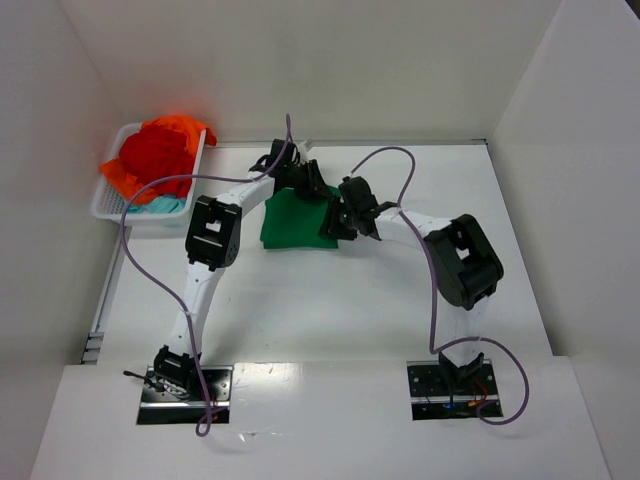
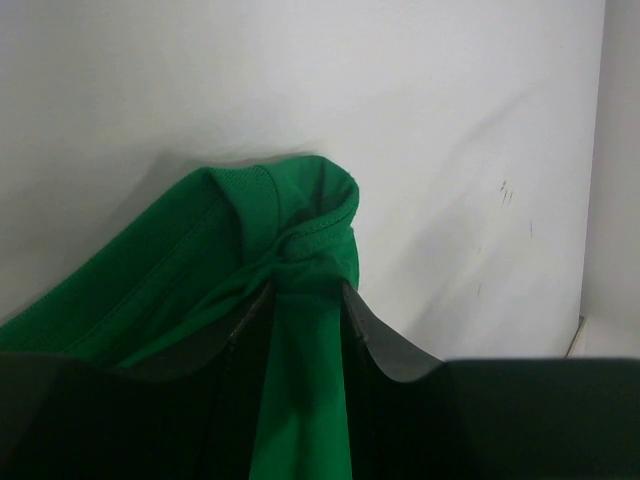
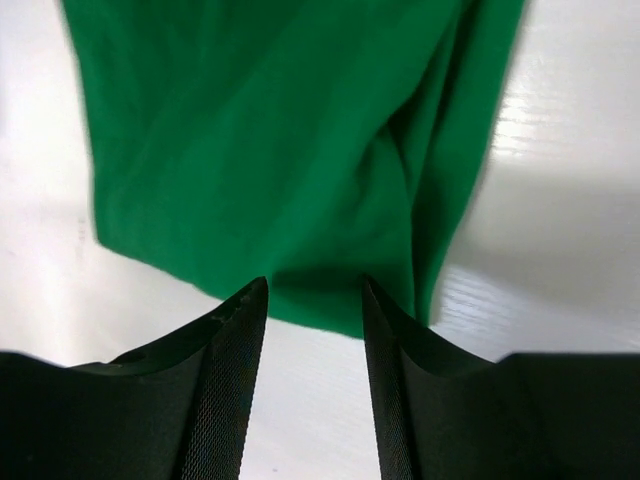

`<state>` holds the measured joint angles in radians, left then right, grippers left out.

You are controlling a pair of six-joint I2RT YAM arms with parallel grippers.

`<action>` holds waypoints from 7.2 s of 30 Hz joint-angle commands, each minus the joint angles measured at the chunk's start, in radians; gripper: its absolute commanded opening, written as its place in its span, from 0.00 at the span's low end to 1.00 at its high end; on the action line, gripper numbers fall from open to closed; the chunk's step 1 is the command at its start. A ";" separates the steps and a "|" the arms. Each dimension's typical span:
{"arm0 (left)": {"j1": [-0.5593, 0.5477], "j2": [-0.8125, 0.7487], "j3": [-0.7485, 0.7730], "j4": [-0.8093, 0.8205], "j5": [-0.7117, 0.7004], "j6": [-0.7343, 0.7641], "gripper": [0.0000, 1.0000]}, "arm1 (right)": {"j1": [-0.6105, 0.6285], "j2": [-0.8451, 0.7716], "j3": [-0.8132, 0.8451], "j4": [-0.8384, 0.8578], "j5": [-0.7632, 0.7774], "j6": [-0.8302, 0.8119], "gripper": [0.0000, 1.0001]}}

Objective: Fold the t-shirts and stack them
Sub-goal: Smooth out wrinkles on the folded tshirt, then put the neatly folded tshirt into the corner of the board with the right arm

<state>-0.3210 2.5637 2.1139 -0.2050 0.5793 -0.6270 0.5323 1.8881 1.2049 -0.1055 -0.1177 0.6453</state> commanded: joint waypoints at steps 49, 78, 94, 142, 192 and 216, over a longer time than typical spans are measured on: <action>0.079 -0.459 -0.254 -0.019 -0.039 0.079 0.83 | -0.137 -0.077 0.133 -0.132 0.038 -0.119 1.00; 0.128 -0.899 -0.844 -0.014 -0.249 0.046 0.86 | -0.107 0.227 0.338 -0.163 0.027 -0.162 0.85; 0.187 -0.970 -0.899 -0.024 -0.205 0.064 0.86 | -0.069 0.301 0.375 -0.172 0.010 -0.130 0.71; 0.224 -1.068 -0.954 -0.183 -0.082 0.141 0.87 | -0.544 0.351 0.723 -0.433 0.354 -0.421 0.00; 0.214 -1.082 -0.781 -0.399 -0.099 0.210 0.86 | -0.654 0.268 0.726 -0.278 0.211 -0.309 1.00; 0.223 -1.160 -0.813 -0.428 -0.157 0.256 0.87 | -0.612 0.433 0.642 -0.318 0.276 -0.329 0.80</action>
<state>-0.1028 1.4631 1.2995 -0.6323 0.4229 -0.3935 -0.1001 2.3714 1.9244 -0.4141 0.1730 0.3084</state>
